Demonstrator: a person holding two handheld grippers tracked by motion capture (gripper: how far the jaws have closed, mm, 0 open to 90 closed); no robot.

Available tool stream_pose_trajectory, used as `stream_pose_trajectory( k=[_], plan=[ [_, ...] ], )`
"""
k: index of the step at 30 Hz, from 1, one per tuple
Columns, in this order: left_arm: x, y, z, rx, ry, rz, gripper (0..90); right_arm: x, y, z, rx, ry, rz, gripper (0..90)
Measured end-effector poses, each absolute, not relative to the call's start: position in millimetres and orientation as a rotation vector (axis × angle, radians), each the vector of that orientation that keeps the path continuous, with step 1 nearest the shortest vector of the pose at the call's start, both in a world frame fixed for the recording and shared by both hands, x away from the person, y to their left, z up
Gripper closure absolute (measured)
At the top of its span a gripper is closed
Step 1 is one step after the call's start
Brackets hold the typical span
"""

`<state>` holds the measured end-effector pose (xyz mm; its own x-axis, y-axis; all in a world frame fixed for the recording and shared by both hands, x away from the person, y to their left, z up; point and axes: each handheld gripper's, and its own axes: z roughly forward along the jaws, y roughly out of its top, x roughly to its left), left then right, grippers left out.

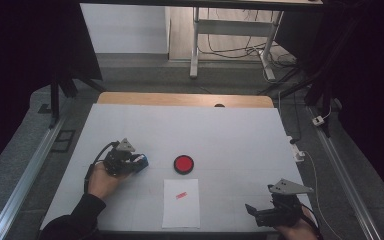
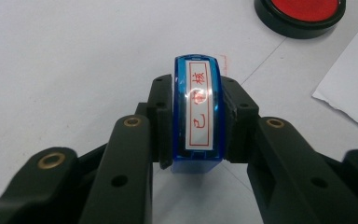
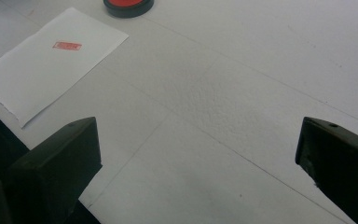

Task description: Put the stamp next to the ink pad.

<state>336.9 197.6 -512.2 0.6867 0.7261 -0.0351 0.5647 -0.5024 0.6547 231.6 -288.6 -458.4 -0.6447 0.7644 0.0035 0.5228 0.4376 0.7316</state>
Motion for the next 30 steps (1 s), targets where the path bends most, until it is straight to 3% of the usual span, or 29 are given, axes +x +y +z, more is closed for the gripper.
stream_pose_trajectory(
  k=[20,30],
  plan=[
    [335,207,-496,2.084,1.051,0.234,23.7,231,-288,-459,1.099,2.372,1.03,0.1],
    [323,208,-477,2.022,1.029,0.199,10.1,231,-288,-458,1.092,2.379,1.029,0.1]
  ],
)
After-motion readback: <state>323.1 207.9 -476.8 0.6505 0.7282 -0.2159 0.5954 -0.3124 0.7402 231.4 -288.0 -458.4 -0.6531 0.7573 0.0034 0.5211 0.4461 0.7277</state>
